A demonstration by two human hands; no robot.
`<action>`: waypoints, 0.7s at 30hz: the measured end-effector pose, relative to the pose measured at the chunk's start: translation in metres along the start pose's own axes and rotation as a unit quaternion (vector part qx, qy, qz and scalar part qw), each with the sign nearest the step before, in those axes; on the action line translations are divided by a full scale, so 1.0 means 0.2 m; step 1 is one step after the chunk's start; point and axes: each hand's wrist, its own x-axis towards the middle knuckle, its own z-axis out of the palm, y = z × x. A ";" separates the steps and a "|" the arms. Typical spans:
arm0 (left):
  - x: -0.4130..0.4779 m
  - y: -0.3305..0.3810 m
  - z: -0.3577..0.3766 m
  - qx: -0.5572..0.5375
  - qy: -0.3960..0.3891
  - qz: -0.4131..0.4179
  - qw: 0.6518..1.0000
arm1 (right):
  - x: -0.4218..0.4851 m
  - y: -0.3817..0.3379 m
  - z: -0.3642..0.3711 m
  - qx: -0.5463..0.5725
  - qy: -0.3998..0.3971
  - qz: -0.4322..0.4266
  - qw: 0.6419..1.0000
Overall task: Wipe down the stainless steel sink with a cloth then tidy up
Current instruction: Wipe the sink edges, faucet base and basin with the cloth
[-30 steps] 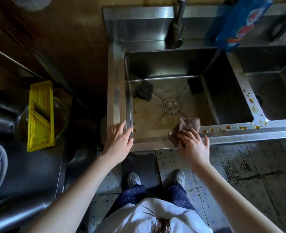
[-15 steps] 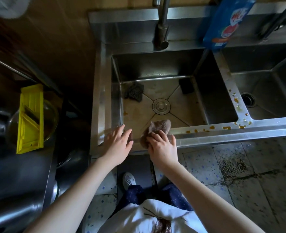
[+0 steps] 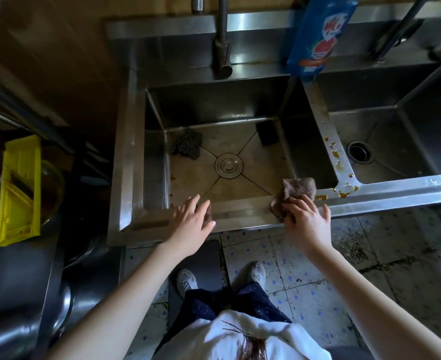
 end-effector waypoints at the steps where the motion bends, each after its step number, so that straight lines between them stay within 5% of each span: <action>1: 0.01 0.02 0.01 -0.002 0.001 0.004 1.000 | 0.00 0.00 0.00 0.008 0.002 -0.002 1.000; 13: 0.12 0.37 0.09 0.011 0.008 0.023 1.000 | 0.01 0.06 -0.02 0.035 -0.009 -0.112 0.993; 21: 0.19 0.61 0.12 0.021 0.030 0.004 0.999 | 0.09 0.52 -0.16 0.016 0.002 -0.056 0.998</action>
